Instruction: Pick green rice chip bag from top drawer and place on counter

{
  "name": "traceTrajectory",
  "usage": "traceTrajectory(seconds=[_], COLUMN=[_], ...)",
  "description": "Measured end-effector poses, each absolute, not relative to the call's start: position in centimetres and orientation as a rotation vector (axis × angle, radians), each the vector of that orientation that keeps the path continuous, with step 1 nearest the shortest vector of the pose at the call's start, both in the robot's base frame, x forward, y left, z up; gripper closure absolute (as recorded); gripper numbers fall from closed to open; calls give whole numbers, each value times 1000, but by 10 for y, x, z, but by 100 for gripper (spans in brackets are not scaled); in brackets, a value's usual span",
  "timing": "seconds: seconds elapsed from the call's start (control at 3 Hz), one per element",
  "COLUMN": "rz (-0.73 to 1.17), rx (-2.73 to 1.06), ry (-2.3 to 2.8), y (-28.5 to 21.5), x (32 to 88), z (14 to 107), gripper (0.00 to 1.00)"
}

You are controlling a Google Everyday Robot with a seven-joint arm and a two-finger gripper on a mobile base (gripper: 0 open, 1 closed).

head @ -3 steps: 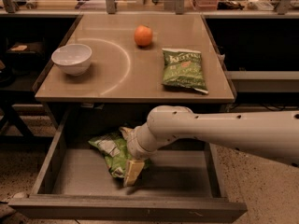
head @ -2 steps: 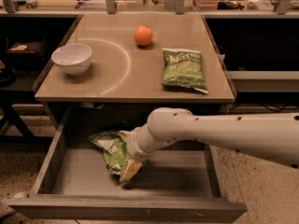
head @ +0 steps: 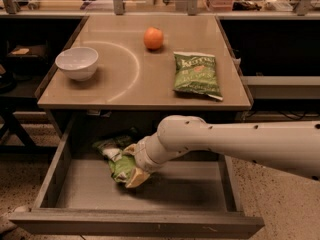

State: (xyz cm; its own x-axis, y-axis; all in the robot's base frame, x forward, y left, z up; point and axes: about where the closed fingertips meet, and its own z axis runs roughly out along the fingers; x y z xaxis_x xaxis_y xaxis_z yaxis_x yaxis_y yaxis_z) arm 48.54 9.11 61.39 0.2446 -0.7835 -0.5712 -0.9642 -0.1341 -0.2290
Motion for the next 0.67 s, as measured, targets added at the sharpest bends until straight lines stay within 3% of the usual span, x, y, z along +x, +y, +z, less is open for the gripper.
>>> traceTrajectory(seconds=[0.33,0.67], rz=[426,426], rx=[-1970,-1970], ry=[1589,1588], y=[91,91], x=[485,485], z=[614,614], gripper=[87,100])
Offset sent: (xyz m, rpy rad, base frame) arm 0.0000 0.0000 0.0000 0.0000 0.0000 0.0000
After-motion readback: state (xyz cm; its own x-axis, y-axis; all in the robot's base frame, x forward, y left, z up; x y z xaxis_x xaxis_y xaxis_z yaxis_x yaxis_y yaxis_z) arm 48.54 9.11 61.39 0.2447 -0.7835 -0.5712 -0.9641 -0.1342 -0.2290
